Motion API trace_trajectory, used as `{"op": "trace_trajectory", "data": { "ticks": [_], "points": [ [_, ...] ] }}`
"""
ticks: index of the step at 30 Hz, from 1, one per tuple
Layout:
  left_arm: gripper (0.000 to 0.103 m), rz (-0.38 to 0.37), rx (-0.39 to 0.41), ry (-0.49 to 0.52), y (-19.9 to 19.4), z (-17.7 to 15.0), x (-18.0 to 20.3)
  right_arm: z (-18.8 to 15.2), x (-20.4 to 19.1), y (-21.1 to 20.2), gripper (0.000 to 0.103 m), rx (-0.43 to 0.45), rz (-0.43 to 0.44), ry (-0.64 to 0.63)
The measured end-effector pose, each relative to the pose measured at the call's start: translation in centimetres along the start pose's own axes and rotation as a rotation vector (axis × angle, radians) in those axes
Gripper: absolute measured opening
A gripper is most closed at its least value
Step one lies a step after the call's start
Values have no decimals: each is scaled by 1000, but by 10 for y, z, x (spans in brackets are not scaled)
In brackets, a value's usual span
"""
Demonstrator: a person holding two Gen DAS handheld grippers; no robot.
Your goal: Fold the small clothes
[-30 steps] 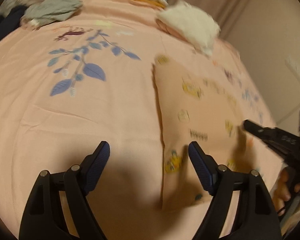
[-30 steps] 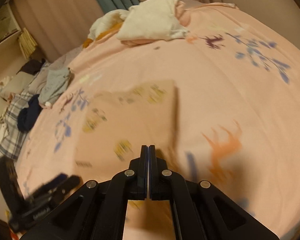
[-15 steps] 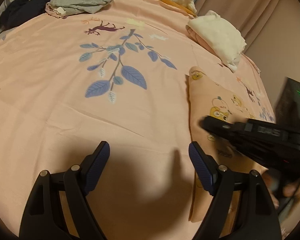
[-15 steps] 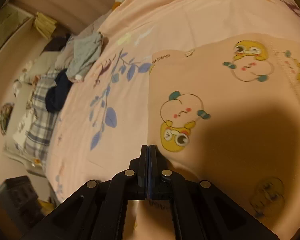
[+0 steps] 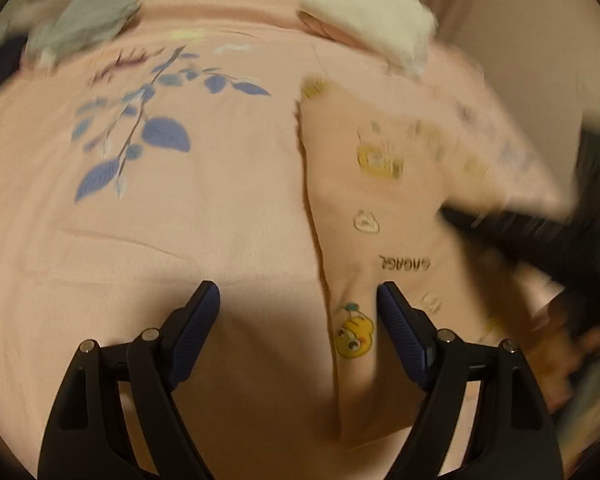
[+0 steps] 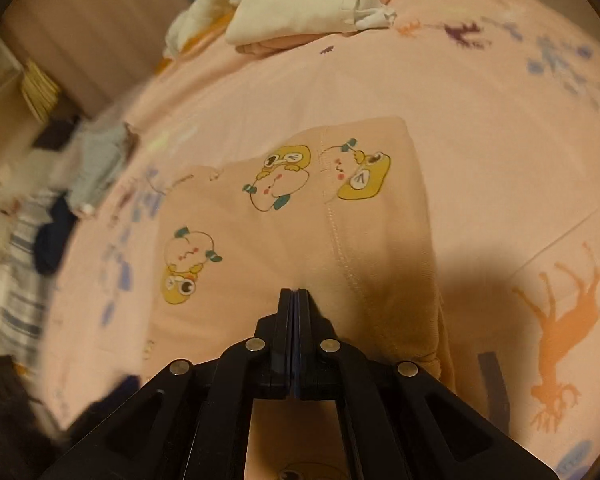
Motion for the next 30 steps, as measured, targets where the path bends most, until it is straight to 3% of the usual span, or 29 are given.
{"op": "trace_trajectory", "data": {
  "ticks": [1,4,9,11,13,15,21,24,26,27,30],
  "points": [
    [83,19,4,25,-1,-1,3,1,1,-1,0,-6,13,2],
    [83,9,-12,-36,-2,-2,-5,2,0,-9,0,2,10,9],
    [84,-12,-30,-35,0,-1,-7,14,-3,-37,0,103,-102,-36],
    [85,1,-22,-17,-1,-2,-2,17,3,-36,12,124,-110,-43],
    [86,9,-19,-6,1,-2,0,12,16,-22,16,94,-148,-16],
    [87,7,-19,-8,0,-2,-1,9,29,-10,18,93,-125,47],
    [88,2,-19,-11,0,-2,-2,16,28,-28,20,78,-91,72],
    [88,6,-18,-4,0,-3,0,18,27,-36,33,85,-61,93],
    [89,5,-18,-4,1,-3,0,13,31,-30,52,57,-109,59],
    [89,6,-18,-4,1,-3,0,7,34,-20,54,12,-164,40],
    [96,-10,-6,-10,1,-3,1,4,41,-14,56,8,-139,83]
  ]
}}
Point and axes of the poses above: each gripper's, at about its wrist camera, not at the fingertips, and y roughly the way its jaws point, x to its right, z to its top, the point moved 2 cm from there along y, roughly the way its jaws point, and after that the axes turned 14 degrees about x, right-handed, at the moved point
